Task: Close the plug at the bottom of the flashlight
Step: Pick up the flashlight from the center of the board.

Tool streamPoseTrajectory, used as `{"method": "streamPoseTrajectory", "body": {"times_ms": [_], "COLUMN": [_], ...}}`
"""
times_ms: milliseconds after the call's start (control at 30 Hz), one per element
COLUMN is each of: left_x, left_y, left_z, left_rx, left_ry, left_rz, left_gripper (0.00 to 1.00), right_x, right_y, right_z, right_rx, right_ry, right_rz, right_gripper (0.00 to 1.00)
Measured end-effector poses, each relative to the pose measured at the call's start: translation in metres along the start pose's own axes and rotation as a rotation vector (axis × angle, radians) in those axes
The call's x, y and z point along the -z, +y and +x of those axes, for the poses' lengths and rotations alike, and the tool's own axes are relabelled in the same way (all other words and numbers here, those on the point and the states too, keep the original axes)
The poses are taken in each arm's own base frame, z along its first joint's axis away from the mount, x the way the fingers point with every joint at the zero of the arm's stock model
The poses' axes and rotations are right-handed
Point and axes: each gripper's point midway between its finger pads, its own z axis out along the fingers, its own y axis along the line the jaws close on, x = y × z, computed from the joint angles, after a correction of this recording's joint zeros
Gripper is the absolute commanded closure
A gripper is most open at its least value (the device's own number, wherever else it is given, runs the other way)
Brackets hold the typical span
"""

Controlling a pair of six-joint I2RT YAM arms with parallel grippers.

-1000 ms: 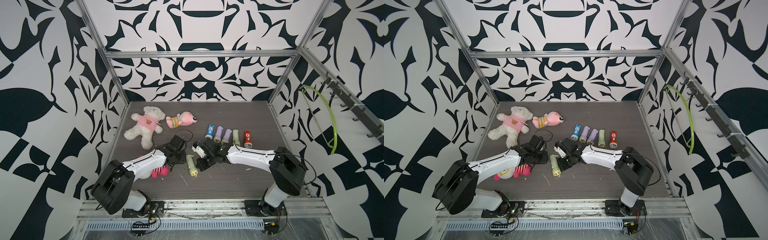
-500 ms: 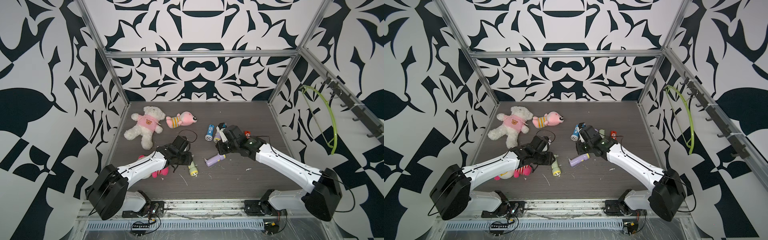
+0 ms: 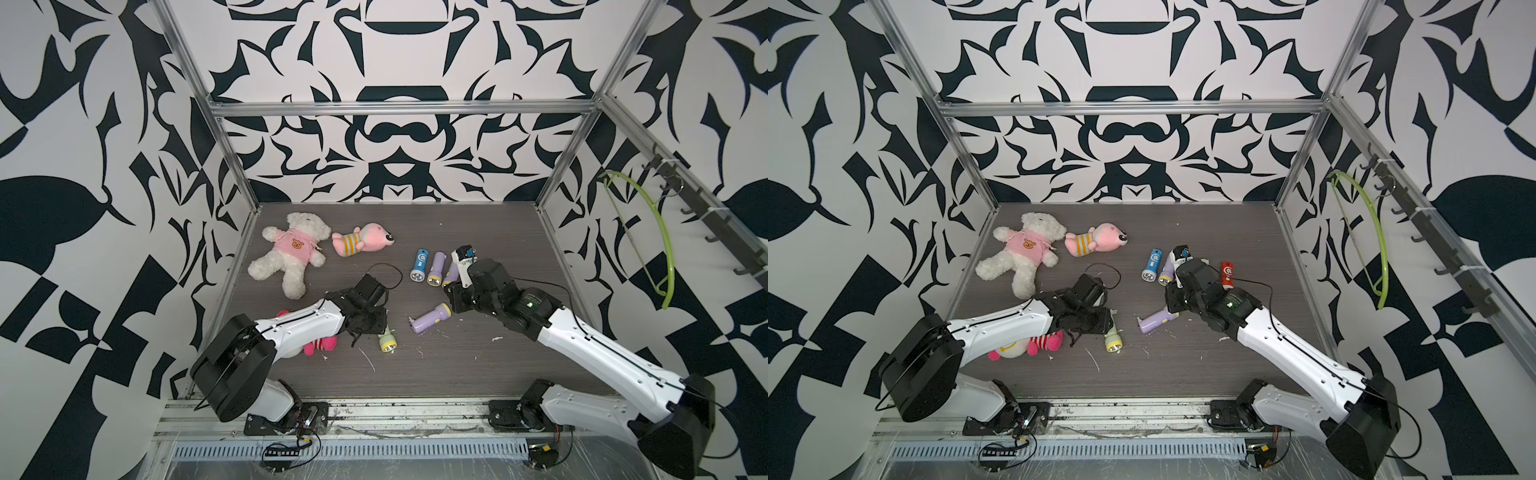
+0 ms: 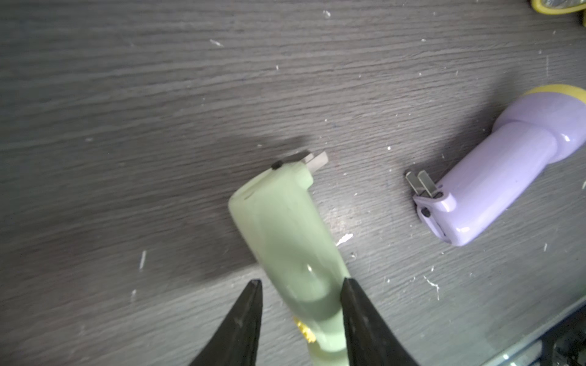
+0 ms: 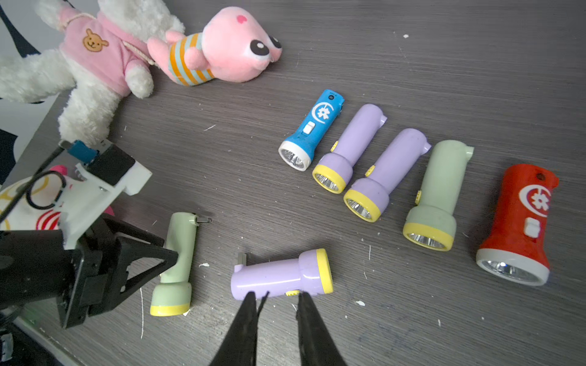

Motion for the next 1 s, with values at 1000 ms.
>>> {"method": "streamPoseTrajectory", "body": {"times_ms": [1000], "left_x": [-0.034], "left_y": [-0.016], "left_z": [-0.014], "left_rx": [-0.083], "left_ry": [0.008], "left_rz": [-0.064], "left_gripper": [0.86], "right_x": [0.002], "right_y": [-0.015], "right_z": [0.008], "right_rx": [0.002], "right_ry": [0.002], "right_rz": [0.066], "right_gripper": [0.76]}}
